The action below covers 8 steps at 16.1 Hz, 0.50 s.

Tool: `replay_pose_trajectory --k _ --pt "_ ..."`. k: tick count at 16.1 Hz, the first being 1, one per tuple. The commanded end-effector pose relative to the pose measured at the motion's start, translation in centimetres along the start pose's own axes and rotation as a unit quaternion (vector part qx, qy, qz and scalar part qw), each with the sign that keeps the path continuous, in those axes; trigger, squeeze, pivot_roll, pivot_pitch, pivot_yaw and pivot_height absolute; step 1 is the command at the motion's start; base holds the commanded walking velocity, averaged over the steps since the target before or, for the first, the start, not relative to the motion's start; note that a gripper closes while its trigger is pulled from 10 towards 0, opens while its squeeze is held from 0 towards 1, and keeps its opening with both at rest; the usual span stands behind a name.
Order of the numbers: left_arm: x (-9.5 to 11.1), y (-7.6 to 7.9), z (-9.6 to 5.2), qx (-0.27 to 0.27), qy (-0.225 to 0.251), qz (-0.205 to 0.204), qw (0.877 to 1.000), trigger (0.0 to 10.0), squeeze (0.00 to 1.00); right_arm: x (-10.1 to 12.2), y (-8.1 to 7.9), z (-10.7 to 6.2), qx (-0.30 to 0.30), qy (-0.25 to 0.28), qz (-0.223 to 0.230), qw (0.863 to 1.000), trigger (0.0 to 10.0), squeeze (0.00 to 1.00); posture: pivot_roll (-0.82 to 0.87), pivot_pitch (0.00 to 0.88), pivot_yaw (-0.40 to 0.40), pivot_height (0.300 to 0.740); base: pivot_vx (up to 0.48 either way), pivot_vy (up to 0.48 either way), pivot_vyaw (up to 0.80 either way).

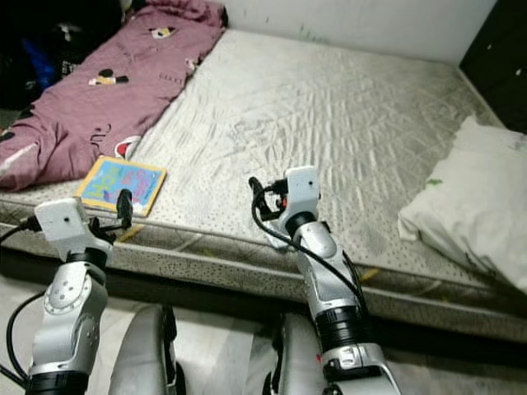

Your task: Clean up the room

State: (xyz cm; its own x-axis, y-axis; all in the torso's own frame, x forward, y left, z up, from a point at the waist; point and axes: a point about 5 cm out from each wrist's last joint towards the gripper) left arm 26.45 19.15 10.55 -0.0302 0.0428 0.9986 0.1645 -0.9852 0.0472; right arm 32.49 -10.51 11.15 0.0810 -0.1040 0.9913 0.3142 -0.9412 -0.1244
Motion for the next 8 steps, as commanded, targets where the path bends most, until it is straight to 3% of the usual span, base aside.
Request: replay_pose_trajectory --k 1,8 --pt "0.25 0.26 0.18 0.0 0.004 0.002 1.0 10.0 0.0 0.19 0.08 0.1 0.004 -0.002 0.0 1.0 10.0 0.0 -0.03 0.0 -0.085 0.548 0.0 0.0 0.0" --pt "0.49 0.08 0.25 -0.002 0.01 0.005 1.0 10.0 0.0 0.24 -0.02 0.27 0.006 -0.002 -0.01 1.0 10.0 0.0 -0.02 0.0 -0.084 0.548 0.0 0.0 0.0"
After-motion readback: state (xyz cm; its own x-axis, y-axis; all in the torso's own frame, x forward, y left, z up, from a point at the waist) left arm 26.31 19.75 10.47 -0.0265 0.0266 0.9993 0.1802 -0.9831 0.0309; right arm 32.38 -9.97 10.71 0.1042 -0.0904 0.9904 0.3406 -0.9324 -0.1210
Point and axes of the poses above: a point about 5 cm out from each wrist's last joint towards the gripper, its own z axis pointing out of the wrist towards the gripper, its own x axis along the axis of the wrist's last joint, y = z × x, and after that the axes turned 4 degrees about z, right-handed
